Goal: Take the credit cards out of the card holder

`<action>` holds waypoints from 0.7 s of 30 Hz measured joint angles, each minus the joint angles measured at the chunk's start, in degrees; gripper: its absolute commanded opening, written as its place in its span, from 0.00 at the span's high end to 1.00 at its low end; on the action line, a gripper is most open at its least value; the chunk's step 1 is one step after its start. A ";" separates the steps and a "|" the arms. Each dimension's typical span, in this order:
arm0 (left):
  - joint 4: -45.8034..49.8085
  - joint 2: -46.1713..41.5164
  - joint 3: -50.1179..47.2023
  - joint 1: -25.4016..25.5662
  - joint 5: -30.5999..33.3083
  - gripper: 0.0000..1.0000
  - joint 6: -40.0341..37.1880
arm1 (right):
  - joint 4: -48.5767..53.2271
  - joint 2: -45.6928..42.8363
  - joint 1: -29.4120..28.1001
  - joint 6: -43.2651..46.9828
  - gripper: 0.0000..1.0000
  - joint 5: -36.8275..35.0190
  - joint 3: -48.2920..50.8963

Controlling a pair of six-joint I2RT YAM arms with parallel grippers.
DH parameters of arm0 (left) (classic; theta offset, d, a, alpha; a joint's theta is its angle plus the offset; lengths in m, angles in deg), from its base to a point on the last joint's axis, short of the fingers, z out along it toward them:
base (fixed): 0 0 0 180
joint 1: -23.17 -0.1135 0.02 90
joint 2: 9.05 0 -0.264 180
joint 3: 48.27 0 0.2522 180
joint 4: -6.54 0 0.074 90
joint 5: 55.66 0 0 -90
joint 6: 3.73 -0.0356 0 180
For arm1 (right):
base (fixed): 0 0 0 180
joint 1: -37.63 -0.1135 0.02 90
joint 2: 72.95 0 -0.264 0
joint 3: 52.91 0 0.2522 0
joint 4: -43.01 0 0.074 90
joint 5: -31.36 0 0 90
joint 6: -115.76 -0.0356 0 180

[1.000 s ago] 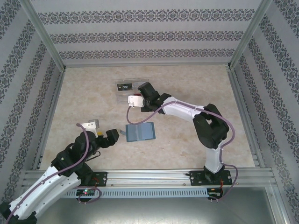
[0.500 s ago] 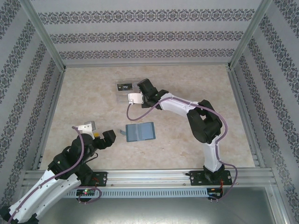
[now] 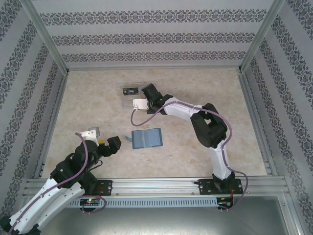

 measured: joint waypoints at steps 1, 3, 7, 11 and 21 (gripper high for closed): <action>-0.02 0.00 0.00 0.00 0.02 0.00 0.00 | 0.07 0.35 0.00 -0.61 0.75 -0.33 -0.44; -0.02 0.00 0.00 0.00 0.00 0.00 0.00 | -0.13 1.40 0.24 -1.25 0.70 -1.44 -1.60; -0.02 0.00 0.00 0.00 0.00 0.00 0.00 | -0.98 2.86 0.92 -2.54 0.71 -3.04 -2.64; -0.02 0.00 0.00 0.00 0.00 0.00 0.00 | -2.01 2.95 1.46 -3.76 0.72 -4.70 -2.84; -0.02 0.00 -0.33 0.00 0.00 0.00 -0.02 | -5.09 2.97 1.77 -7.19 0.70 -5.97 -3.43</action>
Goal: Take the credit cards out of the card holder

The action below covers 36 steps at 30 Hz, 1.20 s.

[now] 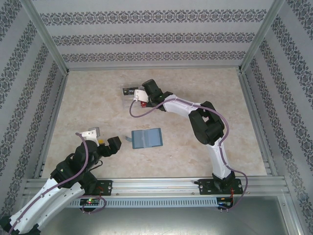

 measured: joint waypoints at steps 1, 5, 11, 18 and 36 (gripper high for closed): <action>-0.02 0.00 -0.04 0.00 0.00 0.00 0.00 | -0.68 -0.11 0.00 -0.55 0.70 0.02 0.44; -0.02 0.26 -0.04 0.00 0.00 0.00 0.00 | -2.64 -2.89 0.00 -3.69 0.70 0.07 5.20; -0.11 1.53 -0.04 0.00 -0.04 0.00 0.00 | -5.73 -12.63 0.00 -11.02 0.67 0.44 14.01; -2.27 8.57 -0.04 0.00 -0.24 0.00 0.00 | -12.09 -30.18 0.02 -25.79 0.44 0.52 27.30; -8.41 44.02 17.62 -0.11 20.48 0.00 -2.03 | -20.61 -71.82 11.23 -52.52 0.02 -2.73 66.77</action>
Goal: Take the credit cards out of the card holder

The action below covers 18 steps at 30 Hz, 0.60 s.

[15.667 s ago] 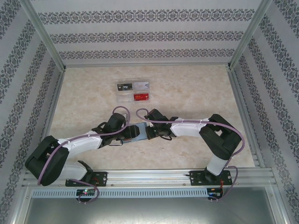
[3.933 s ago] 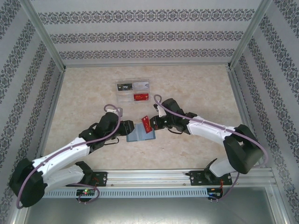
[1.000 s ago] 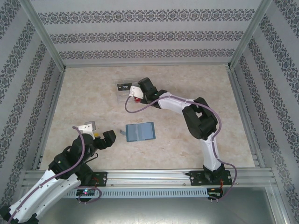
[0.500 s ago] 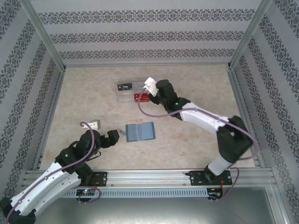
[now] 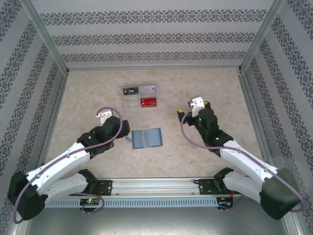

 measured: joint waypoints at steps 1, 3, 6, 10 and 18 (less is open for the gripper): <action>-1.07 0.63 -0.09 -0.24 1.84 0.00 -1.29 | 0.07 -0.70 0.79 -0.42 0.02 -0.74 0.59; -4.48 1.46 -0.68 -1.86 4.96 0.00 -4.98 | -0.09 -1.07 2.47 -0.92 0.02 -3.15 1.38; -8.63 1.49 -1.14 -8.55 6.05 0.00 -11.04 | -0.52 0.46 3.93 -1.01 0.02 -6.67 2.27; -15.34 2.38 -1.62 -16.17 5.20 0.00 -20.68 | -0.68 4.09 6.91 -1.18 0.02 -8.79 2.43; -31.43 18.78 -6.78 -28.00 1.05 0.01 -29.09 | -6.95 14.84 14.88 -1.49 0.02 -9.05 2.32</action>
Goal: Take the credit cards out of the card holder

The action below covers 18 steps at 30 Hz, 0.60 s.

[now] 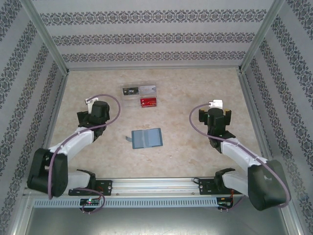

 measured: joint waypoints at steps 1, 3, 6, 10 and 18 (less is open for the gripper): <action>-2.40 1.90 -1.31 -0.39 -0.50 0.01 -0.66 | -1.77 1.46 0.66 0.00 0.02 0.07 0.07; -5.66 4.70 -2.64 -0.52 -1.77 0.00 -1.68 | -5.49 3.72 1.36 0.04 0.02 0.81 0.55; -13.09 5.46 -4.92 -0.66 -3.82 0.01 -4.22 | -10.45 6.91 2.10 0.33 0.02 3.04 1.27; -25.51 5.33 -8.83 -2.38 -6.93 0.00 -7.32 | -14.97 9.88 2.58 1.77 0.02 6.08 1.29; -37.68 9.42 -11.63 -5.84 -16.79 0.01 -9.90 | -29.57 17.25 7.52 1.79 0.02 12.09 4.00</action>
